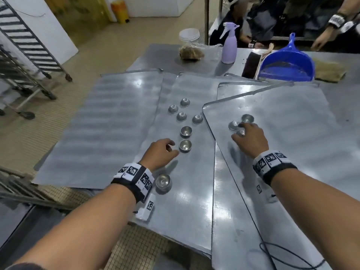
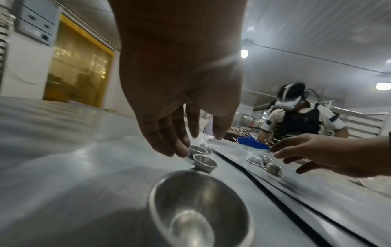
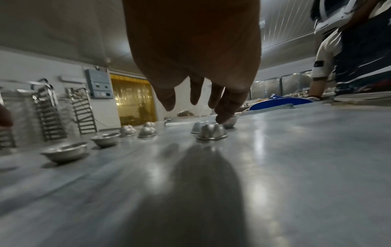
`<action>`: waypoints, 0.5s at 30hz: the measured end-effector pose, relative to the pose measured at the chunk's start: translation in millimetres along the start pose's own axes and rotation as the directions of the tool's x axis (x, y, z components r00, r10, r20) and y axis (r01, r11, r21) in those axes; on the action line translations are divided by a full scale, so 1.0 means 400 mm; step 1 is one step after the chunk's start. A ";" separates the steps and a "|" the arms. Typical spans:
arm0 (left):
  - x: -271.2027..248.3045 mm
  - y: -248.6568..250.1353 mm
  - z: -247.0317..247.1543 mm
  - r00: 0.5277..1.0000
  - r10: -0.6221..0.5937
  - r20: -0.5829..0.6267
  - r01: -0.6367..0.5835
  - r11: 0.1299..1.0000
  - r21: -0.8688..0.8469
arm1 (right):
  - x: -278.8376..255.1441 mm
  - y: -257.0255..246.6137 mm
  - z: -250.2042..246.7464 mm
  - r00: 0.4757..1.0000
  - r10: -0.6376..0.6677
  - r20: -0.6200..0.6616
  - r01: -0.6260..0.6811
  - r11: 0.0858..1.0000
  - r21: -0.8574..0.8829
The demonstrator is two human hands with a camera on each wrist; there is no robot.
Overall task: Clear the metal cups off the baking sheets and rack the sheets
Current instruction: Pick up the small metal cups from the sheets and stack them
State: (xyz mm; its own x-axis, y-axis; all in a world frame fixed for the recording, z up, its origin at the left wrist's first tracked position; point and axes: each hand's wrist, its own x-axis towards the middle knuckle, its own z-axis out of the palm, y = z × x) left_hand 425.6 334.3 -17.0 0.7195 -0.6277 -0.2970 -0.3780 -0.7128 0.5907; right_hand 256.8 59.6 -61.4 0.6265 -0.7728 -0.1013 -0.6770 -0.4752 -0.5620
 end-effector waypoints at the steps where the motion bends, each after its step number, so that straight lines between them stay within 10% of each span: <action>1: 0.026 0.015 0.006 0.999 0.026 0.027 -0.027 0.999 0.028 | 0.012 0.009 0.001 1.000 0.020 0.023 -0.019 0.999 -0.033; 15: 0.227 0.011 0.033 0.915 0.273 0.296 -0.322 0.938 0.131 | 0.013 0.005 0.091 0.977 0.200 -0.074 -0.209 0.969 -0.134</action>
State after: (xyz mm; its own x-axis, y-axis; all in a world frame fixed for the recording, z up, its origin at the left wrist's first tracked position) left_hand 481.4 270.1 -51.3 0.3827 -0.8619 -0.3326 -0.6627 -0.5070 0.5512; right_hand 272.9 70.0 -93.0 0.4479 -0.8813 -0.1510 -0.8383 -0.3552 -0.4136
